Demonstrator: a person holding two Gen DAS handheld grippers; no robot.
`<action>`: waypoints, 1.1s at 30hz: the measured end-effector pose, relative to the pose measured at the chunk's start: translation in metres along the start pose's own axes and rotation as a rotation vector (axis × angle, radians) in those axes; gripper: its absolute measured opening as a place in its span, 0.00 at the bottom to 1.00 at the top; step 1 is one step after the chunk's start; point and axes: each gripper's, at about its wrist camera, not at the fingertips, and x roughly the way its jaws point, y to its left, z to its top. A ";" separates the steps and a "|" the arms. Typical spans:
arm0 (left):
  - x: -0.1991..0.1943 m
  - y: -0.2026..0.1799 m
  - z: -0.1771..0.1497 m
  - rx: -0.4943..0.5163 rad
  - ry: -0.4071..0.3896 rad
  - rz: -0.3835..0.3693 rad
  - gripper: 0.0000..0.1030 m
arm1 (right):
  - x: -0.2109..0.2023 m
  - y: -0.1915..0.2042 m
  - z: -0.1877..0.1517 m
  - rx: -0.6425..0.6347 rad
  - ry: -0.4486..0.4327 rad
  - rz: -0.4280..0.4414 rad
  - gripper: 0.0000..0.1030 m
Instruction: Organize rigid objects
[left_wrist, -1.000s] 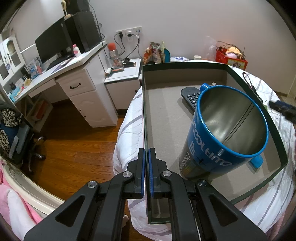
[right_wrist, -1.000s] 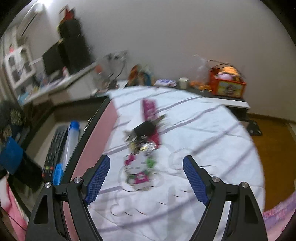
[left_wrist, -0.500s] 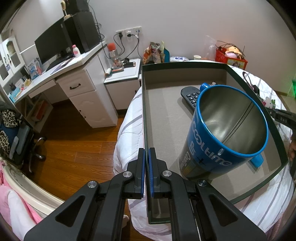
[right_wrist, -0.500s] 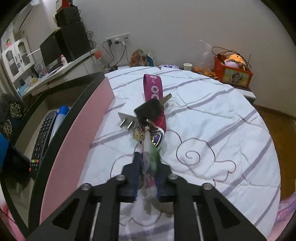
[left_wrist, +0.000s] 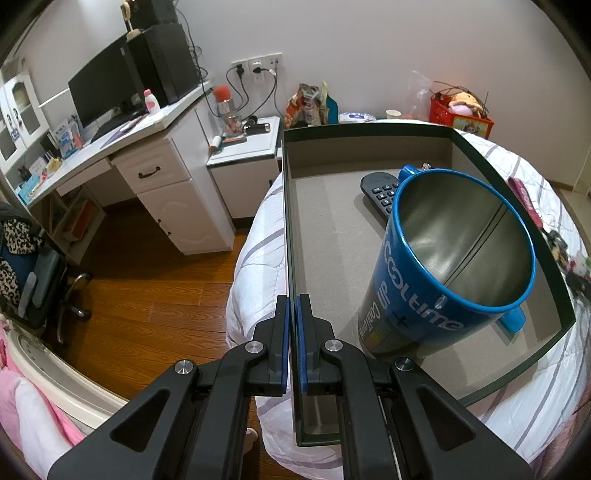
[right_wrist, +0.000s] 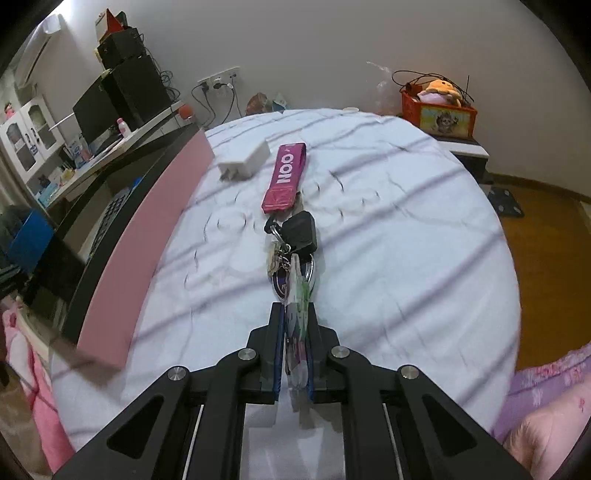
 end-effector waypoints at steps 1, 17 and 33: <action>0.000 0.000 0.000 0.001 0.000 0.001 0.03 | -0.003 -0.001 -0.004 0.008 -0.004 -0.001 0.09; 0.001 -0.002 0.003 0.003 0.001 0.001 0.03 | -0.010 0.029 0.002 -0.112 -0.099 -0.164 0.69; 0.001 -0.002 0.003 0.009 0.000 0.006 0.03 | 0.033 0.064 0.091 -0.160 -0.083 -0.033 0.69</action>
